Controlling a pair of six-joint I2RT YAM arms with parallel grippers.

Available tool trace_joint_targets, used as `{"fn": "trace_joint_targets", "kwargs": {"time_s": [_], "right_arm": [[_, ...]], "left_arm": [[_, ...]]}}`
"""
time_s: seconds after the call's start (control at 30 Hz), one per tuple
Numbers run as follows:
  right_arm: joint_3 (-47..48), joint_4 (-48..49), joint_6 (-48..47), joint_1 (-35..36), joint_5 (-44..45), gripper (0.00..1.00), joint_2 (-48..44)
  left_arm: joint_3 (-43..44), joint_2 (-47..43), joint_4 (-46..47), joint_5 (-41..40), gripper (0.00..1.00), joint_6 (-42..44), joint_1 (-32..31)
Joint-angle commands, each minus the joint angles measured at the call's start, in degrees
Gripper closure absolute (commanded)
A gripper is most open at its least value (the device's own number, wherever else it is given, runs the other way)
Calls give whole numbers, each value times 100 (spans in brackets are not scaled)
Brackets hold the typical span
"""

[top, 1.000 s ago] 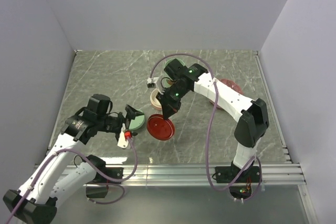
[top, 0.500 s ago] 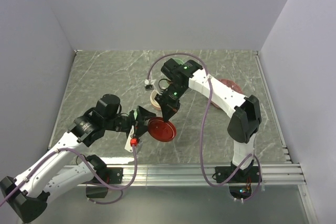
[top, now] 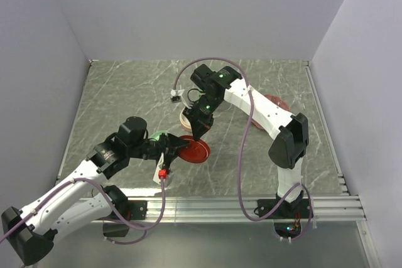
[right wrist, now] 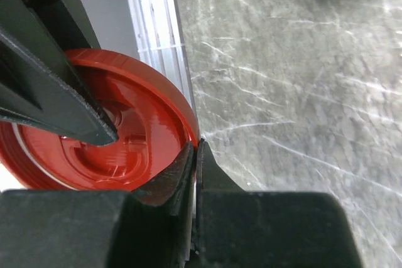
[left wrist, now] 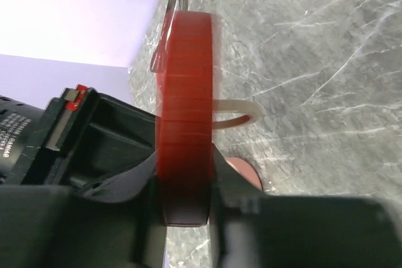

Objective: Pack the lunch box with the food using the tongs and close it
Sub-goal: Pass the lid of the lunch box from the right arm to the left

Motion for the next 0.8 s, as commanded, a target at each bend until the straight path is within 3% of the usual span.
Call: {"fn": "trace_joint_targets", "kwargs": {"time_s": [0.0, 0.1, 0.13, 0.23, 0.27, 0.4, 0.47, 0.63, 0.77], "right_arm": [[376, -339, 14, -46, 195, 94, -74], [516, -75, 198, -125, 598, 79, -223], [630, 82, 242, -221, 669, 66, -259], [832, 512, 435, -660, 960, 44, -531], [868, 619, 453, -818, 986, 41, -618], [492, 1470, 489, -1688, 899, 34, -1634], [-455, 2269, 323, -1987, 820, 29, -2216], [-2519, 3534, -433, -2015, 1267, 24, -4132], [-2929, 3521, -864, -2015, 1094, 23, -4863]], "left_arm": [[93, -34, 243, -31, 79, -81, -73], [102, -60, 313, -84, 91, -195, -91], [102, -60, 288, -92, 91, -212, -91], [172, -69, 252, -119, 93, -343, -91], [207, -69, 261, -101, 94, -431, -91], [427, -8, 296, -119, 94, -924, -91], [489, 53, 322, -145, 94, -968, -91], [1015, 343, 270, -171, 94, -1679, -91], [1200, 493, 358, -215, 93, -1927, -91]]}}
